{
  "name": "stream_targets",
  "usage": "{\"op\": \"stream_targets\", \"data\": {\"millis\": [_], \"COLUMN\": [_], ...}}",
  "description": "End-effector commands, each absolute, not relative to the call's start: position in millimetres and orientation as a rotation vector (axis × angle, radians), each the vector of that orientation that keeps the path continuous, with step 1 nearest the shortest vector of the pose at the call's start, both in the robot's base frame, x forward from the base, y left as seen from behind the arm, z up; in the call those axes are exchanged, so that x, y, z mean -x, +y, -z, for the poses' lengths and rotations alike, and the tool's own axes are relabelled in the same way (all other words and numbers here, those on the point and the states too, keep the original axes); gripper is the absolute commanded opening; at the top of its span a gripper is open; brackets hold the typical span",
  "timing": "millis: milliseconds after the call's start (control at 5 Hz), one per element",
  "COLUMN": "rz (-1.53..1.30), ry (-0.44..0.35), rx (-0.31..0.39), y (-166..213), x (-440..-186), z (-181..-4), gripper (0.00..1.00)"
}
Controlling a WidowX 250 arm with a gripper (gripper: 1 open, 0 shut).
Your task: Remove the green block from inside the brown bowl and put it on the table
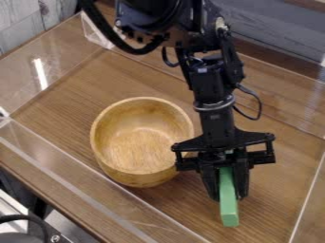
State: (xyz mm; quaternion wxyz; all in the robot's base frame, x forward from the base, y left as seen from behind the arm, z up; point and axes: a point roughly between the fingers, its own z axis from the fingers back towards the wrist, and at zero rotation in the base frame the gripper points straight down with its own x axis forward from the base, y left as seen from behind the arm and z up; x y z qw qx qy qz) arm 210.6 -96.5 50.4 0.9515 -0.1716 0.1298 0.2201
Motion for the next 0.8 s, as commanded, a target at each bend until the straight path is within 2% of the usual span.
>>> {"op": "stream_targets", "data": {"millis": [0, 600], "rz": [-0.445, -0.433], "ry": [0.239, 0.251], "rx": [0.367, 0.369], "y": [-96.2, -95.1], "x": [-216.8, -216.9], "z": [-58.4, -59.2], "gripper": [0.0, 0.0]}}
